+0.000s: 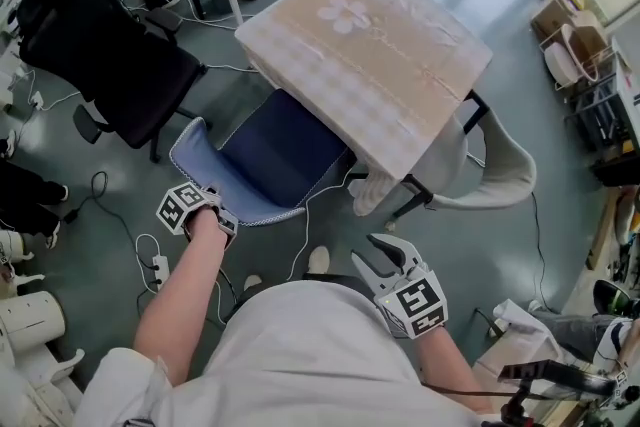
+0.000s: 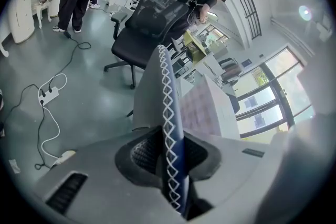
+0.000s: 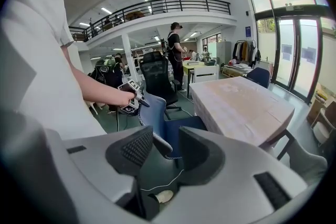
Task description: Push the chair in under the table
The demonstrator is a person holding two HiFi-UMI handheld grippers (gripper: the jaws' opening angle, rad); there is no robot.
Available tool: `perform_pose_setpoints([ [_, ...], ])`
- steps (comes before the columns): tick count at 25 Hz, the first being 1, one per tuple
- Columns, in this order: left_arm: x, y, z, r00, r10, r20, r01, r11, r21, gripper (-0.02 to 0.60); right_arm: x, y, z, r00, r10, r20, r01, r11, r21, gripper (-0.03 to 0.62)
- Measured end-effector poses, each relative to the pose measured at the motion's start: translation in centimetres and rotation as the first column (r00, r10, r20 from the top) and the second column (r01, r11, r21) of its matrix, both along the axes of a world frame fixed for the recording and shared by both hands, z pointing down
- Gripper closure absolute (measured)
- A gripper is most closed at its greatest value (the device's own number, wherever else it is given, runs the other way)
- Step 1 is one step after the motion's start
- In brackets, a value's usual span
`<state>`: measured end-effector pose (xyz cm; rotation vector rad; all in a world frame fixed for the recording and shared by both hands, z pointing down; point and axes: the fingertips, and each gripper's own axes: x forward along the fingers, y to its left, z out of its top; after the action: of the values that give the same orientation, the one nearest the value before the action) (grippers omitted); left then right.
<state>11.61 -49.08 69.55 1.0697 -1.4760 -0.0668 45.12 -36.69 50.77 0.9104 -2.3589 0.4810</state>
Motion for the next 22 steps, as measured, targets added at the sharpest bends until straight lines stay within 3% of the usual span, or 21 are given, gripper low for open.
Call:
perform_pose_setpoints([
  [9, 3.2, -3.5, -0.2, 1.000, 0.016, -0.007, -0.016, 1.000, 0.012, 0.499, 2.4, 0.1, -0.2, 0.999, 0.034, -0.002, -0.034, 0.999, 0.001, 0.431],
  [15, 3.8, -2.9, 0.1, 0.999, 0.034, 0.002, -0.034, 0.999, 0.004, 0.485, 2.6, 0.2, -0.1, 0.999, 0.038, 0.011, -0.038, 0.999, 0.006, 0.431],
  [18, 3.7, -3.1, 0.2, 0.993, 0.103, 0.057, -0.101, 0.994, -0.031, 0.471, 2.3, 0.4, -0.1, 0.999, 0.035, 0.015, -0.035, 0.999, 0.012, 0.431],
  [22, 3.2, -2.5, -0.4, 0.973, 0.179, 0.143, -0.169, 0.983, -0.077, 0.405, 1.3, 0.9, -0.5, 0.999, 0.035, 0.024, -0.035, 0.999, 0.026, 0.431],
])
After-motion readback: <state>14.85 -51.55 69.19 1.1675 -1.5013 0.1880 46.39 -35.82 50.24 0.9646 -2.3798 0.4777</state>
